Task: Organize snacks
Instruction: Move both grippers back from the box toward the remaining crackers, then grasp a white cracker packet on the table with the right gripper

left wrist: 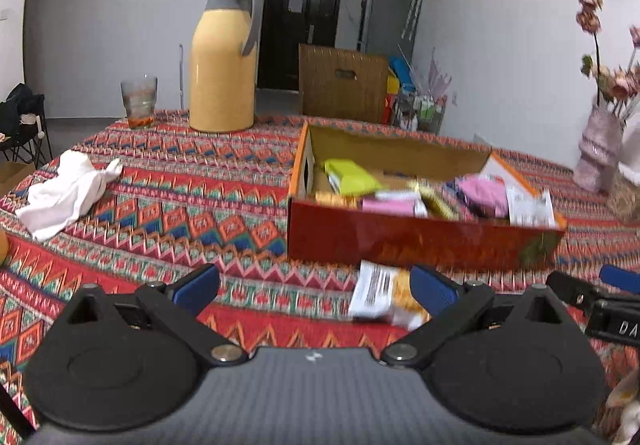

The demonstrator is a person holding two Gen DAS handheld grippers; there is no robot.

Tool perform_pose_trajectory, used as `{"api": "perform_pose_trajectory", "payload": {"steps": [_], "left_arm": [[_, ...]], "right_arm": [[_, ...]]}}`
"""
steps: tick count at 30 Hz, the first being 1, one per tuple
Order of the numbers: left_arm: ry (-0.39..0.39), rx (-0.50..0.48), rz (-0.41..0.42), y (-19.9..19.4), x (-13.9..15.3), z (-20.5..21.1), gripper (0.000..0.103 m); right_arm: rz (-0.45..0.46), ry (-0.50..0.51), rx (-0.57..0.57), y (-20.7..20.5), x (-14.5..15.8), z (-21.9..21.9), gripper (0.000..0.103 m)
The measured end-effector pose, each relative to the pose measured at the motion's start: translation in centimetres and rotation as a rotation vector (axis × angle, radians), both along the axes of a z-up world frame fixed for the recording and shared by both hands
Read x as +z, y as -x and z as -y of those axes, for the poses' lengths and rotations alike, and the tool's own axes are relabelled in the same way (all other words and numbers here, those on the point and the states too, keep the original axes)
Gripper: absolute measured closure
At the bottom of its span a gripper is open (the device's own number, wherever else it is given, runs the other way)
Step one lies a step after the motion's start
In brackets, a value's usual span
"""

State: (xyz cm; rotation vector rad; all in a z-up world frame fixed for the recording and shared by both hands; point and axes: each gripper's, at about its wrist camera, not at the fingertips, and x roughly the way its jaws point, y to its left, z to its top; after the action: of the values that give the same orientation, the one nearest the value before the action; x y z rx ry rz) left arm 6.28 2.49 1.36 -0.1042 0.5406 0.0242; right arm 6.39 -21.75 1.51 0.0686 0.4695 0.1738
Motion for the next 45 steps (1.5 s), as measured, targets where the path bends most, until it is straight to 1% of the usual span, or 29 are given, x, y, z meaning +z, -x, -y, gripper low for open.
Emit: {"api": "perform_pose_trajectory", "payload": {"steps": [6,11,16,24,29,32,34,37,40,42,45], "left_arm": [[-0.008,-0.023,-0.027,1.4,-2.1,-0.1,0.000],[0.014,-0.030,-0.049,1.1,-3.6,-0.3,0.000],[0.024,-0.052,-0.031,1.4,-4.0,-0.2,0.000],[0.033,-0.053,-0.034,1.3,-4.1,-0.1,0.000],[0.041,-0.050,-0.041,1.2,-4.2,-0.2,0.000],[0.044,-0.048,-0.045,1.2,-4.2,-0.2,0.000],[0.043,-0.045,-0.046,1.1,-4.2,-0.2,0.000],[0.046,-0.039,-0.048,1.0,-4.3,-0.2,0.000],[0.049,-0.034,-0.050,1.0,-4.3,-0.3,0.000],[0.051,-0.032,-0.052,1.0,-4.3,-0.3,0.000],[0.054,-0.032,-0.053,1.0,-4.4,-0.4,0.000]], "right_arm": [[-0.042,-0.006,0.004,1.8,-1.4,0.2,0.000],[-0.071,-0.026,0.001,2.4,-2.3,0.3,0.000],[-0.094,-0.023,-0.003,3.0,-3.0,0.1,0.000],[-0.114,-0.015,-0.005,3.0,-3.5,0.1,0.000],[-0.110,0.023,-0.012,1.9,-3.3,0.1,0.000],[-0.131,0.092,-0.009,0.4,-3.4,0.1,0.000],[-0.146,0.148,0.016,-0.5,-3.6,0.0,0.000],[-0.191,0.198,0.065,-2.1,-4.1,-0.3,0.000],[-0.239,0.199,0.114,-3.7,-4.8,-0.7,0.000],[-0.259,0.165,0.142,-4.7,-5.2,-0.8,0.000],[-0.270,0.133,0.149,-5.8,-5.4,-0.8,0.000]]}}
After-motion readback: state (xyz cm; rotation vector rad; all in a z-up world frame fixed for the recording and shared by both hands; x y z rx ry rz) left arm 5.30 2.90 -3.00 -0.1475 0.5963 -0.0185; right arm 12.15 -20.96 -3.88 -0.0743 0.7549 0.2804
